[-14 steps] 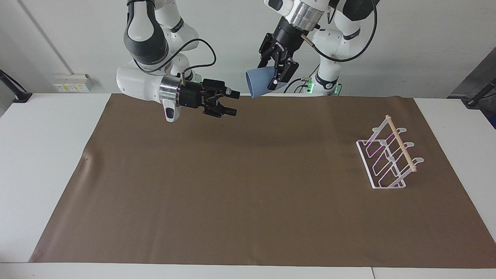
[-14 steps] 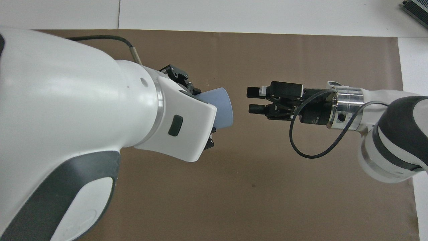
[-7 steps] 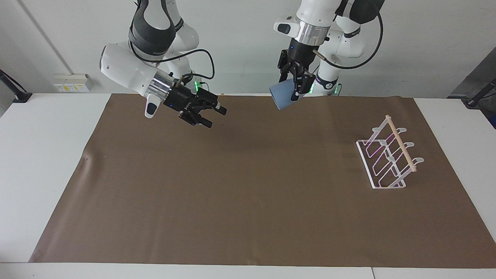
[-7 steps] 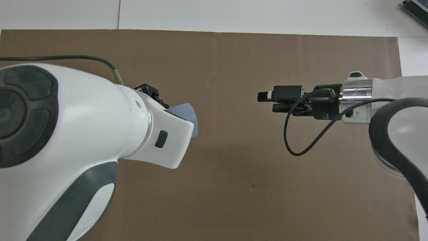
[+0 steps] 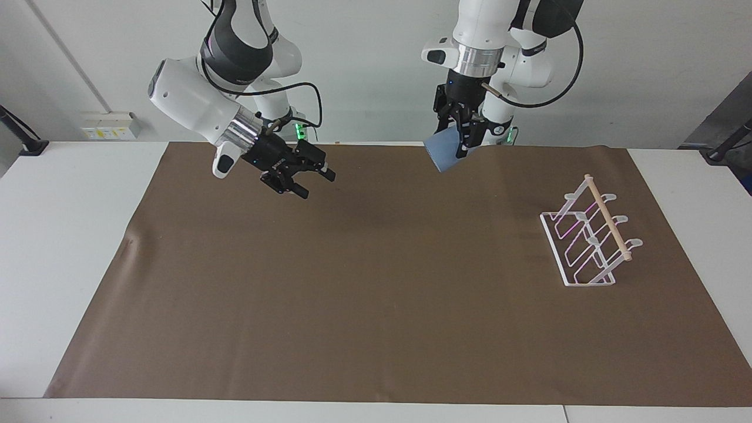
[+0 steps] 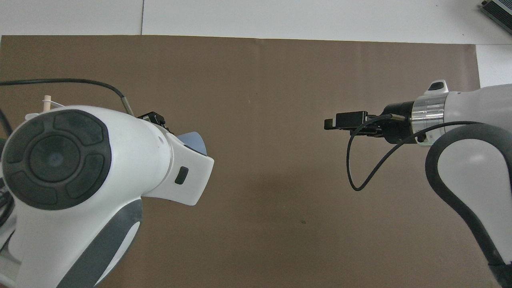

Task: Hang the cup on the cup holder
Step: 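Carry the cup toward the rack while the right gripper withdraws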

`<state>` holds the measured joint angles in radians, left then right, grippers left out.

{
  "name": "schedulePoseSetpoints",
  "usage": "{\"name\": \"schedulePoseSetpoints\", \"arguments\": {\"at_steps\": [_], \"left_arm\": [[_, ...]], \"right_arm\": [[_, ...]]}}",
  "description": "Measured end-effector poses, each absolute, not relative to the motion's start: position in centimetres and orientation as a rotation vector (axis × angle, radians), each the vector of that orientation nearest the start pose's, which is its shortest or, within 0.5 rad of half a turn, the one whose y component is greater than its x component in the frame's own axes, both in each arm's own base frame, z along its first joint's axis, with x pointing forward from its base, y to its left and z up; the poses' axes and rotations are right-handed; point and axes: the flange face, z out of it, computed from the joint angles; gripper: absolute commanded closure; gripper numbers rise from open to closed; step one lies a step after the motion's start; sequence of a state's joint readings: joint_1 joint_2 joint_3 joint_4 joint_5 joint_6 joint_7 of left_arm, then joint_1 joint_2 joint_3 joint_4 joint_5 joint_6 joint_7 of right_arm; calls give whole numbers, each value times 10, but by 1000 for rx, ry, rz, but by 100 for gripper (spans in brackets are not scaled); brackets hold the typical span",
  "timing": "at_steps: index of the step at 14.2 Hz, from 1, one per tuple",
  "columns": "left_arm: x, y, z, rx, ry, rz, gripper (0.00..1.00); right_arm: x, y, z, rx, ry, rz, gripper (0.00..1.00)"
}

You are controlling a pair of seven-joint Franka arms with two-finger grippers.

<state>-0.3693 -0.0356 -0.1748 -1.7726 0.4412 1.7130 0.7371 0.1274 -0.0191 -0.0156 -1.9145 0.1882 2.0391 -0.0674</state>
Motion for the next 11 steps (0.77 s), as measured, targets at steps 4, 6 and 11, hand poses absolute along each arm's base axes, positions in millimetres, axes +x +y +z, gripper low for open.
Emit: {"name": "schedulePoseSetpoints", "arguments": {"at_steps": [4,6,11], "left_arm": [[516,-243,538,-1785,1762,261,100],[532,-228,521,-1681,1813,353,100],[563,-177,516,-1476,1825,493,100]], "right_arm": [[563,48,548,-3051,-95,-171,0],[556,38,584,-3056,-24,-116,0],[536,-3,640,-3073,93,-23,0]]}}
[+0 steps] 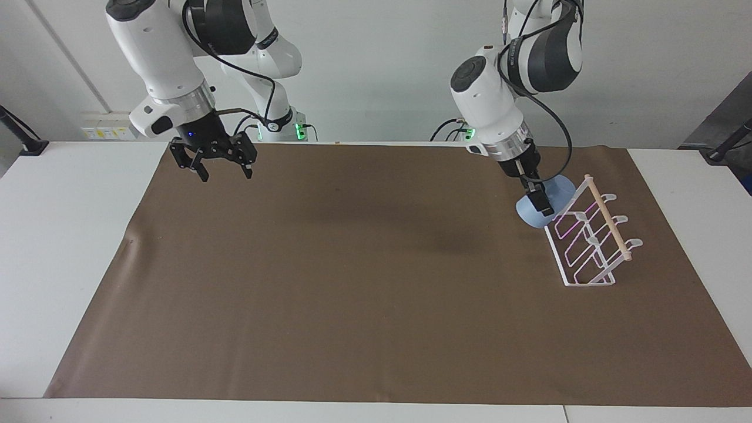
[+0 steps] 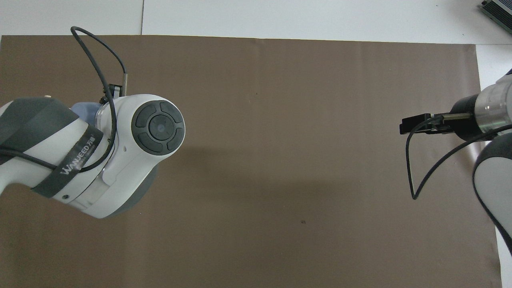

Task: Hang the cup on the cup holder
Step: 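Carry the cup toward the rack while the right gripper withdraws, then lower the cup onto the rack's wooden rod with the left gripper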

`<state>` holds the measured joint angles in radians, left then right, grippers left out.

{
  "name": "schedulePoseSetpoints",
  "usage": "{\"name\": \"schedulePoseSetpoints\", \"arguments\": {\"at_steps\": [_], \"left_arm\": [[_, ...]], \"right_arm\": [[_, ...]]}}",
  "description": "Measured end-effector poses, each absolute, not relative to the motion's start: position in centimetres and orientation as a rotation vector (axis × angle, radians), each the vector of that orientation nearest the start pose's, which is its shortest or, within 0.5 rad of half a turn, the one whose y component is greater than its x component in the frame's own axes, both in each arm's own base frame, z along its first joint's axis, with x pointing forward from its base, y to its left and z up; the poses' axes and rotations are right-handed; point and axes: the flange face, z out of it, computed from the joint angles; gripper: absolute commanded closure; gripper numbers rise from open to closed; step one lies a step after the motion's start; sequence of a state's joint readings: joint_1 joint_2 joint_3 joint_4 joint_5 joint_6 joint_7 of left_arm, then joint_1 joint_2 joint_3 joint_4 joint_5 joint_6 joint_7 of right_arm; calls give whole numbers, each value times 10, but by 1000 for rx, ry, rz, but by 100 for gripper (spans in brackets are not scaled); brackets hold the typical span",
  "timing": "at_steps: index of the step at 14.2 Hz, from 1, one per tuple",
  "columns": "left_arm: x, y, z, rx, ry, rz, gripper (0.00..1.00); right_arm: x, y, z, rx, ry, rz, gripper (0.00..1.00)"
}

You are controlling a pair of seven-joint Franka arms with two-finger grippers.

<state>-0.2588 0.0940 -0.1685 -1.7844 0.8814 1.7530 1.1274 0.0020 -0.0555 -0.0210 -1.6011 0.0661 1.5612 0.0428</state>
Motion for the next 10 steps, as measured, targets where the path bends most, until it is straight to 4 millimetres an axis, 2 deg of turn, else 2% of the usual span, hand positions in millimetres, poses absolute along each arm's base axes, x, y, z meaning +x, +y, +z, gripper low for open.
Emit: {"name": "schedulePoseSetpoints", "arguments": {"at_steps": [5,6,10], "left_arm": [[563,-179,497,-1257,1808,509,100],[565,-172,490,-1216,1815,495,100],[574,-121,464,-1198,1848,447,100]], "right_arm": [[534,-5,638,-3099,90,9,0],[533,-4,638,-3120,83,13,0],[533,6,638,-3171,52,10,0]]}}
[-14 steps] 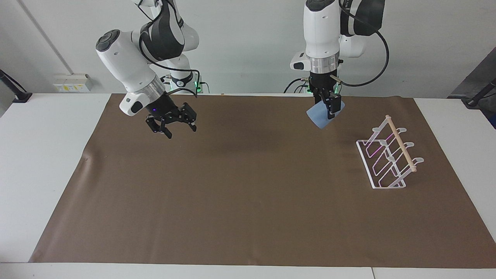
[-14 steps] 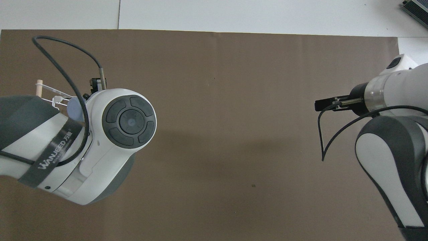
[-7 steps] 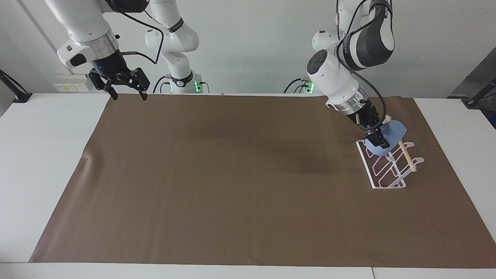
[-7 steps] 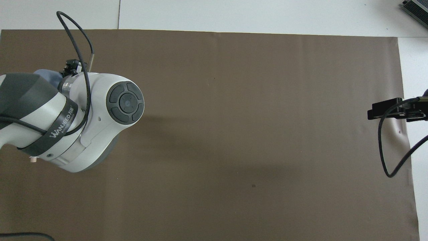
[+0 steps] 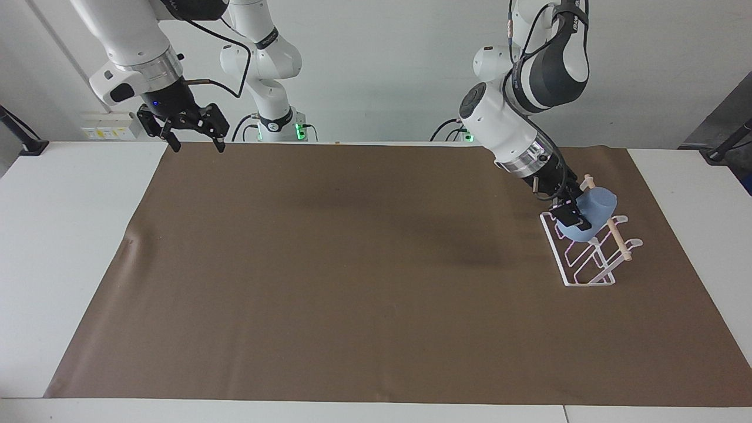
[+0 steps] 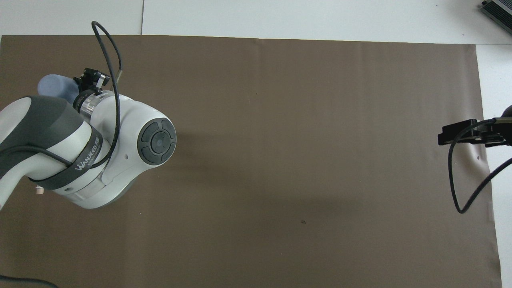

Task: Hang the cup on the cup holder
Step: 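Lower the cup onto the rack's wooden rod with the left gripper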

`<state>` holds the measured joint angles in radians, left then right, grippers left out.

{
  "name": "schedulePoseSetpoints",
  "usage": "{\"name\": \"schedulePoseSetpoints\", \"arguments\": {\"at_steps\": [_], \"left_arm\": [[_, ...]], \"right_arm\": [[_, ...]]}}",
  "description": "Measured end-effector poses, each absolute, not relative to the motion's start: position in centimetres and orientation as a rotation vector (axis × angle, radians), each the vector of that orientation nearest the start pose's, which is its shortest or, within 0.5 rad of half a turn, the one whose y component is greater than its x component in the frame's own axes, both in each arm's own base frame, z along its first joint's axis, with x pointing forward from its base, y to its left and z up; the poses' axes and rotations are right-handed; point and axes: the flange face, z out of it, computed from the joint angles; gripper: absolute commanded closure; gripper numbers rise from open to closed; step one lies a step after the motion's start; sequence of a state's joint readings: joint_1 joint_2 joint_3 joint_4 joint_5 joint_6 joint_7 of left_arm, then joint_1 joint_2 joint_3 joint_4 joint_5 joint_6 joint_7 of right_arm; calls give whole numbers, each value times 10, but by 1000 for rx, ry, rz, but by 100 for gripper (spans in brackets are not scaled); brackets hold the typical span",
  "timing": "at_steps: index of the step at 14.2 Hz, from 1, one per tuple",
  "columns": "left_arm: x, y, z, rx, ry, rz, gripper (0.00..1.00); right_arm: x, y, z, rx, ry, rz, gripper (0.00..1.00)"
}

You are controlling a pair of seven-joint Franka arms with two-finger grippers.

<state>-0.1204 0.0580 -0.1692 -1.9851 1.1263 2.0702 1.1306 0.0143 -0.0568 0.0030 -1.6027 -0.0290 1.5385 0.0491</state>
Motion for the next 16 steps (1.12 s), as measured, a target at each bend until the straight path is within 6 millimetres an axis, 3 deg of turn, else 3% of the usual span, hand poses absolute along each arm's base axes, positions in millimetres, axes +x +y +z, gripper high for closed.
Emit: {"name": "schedulePoseSetpoints", "arguments": {"at_steps": [2,16], "left_arm": [[572,-106,454,-1202,1865,439,100],[561,-74,421,-1203,1942,366,100]], "right_arm": [[533,8,638,-3171,47,10,0],[533,4,633,-3151,124,25,0]]}}
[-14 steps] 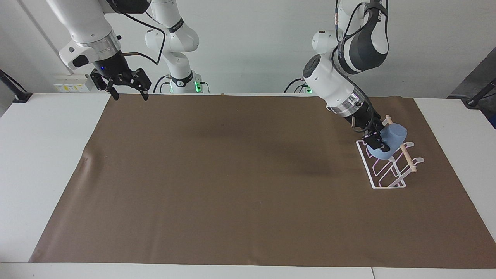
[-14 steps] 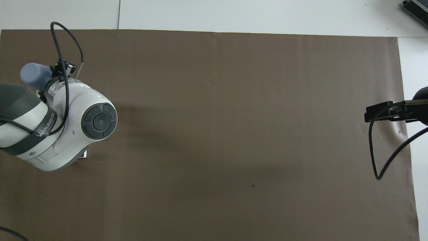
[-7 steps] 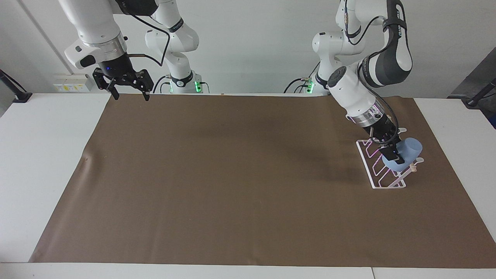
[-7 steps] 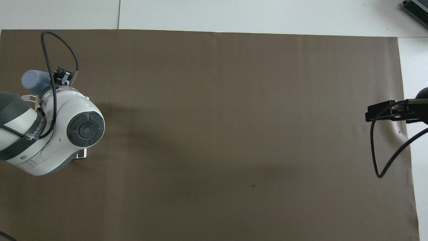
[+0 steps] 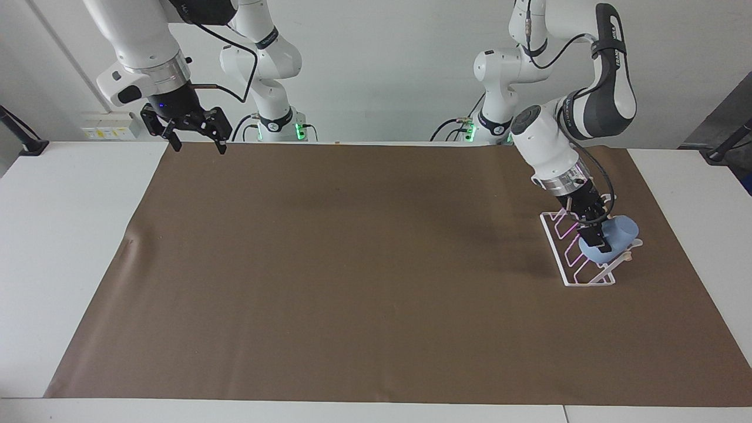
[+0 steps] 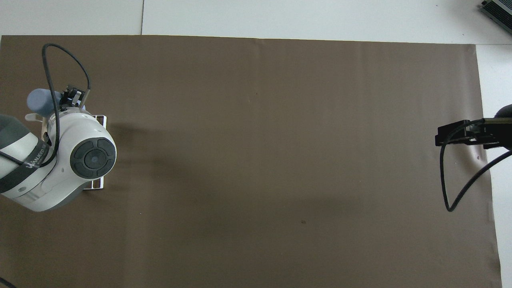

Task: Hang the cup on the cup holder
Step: 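Lower the cup onto the rack's wooden rod with the left gripper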

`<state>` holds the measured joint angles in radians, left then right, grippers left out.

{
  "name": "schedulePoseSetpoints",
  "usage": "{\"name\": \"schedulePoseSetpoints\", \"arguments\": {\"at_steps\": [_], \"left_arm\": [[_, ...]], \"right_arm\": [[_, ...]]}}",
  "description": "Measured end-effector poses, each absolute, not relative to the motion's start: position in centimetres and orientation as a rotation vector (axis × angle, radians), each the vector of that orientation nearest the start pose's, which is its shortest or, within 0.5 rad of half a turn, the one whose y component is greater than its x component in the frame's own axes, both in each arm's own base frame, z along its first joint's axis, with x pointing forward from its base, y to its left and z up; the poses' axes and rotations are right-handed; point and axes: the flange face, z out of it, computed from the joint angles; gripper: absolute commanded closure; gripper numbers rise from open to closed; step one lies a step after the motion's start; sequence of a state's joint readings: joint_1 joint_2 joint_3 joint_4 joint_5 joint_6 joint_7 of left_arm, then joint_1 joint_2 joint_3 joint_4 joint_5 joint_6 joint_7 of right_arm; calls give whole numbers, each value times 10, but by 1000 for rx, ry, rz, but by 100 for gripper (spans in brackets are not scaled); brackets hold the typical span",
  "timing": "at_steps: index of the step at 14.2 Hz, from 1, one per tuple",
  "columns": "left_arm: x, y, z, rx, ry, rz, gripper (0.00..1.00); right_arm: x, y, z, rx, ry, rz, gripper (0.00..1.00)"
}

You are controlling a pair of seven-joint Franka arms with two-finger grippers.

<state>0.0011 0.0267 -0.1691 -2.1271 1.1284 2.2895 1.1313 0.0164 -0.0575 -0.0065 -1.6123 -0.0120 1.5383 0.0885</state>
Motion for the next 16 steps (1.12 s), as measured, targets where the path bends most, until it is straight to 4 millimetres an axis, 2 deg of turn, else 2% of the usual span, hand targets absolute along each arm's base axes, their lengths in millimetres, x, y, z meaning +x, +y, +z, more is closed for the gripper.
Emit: {"name": "schedulePoseSetpoints", "arguments": {"at_steps": [6,7,8,12,16], "left_arm": [[554,-68,402,-1198,1986,338,100],[553,-69,401,-1195,1992,333,78],[551,-68,399,-1193,1995,334,1],[549,-67,402,-1194,1990,331,0],[549,-67,406,-1195,1983,330,0]], "right_arm": [[533,4,633,-3151,124,27,0],[533,4,633,-3151,125,27,0],[533,4,633,-3151,125,26,0],[536,-3,635,-3150,144,18,0],[540,0,629,-3151,136,37,0]]}}
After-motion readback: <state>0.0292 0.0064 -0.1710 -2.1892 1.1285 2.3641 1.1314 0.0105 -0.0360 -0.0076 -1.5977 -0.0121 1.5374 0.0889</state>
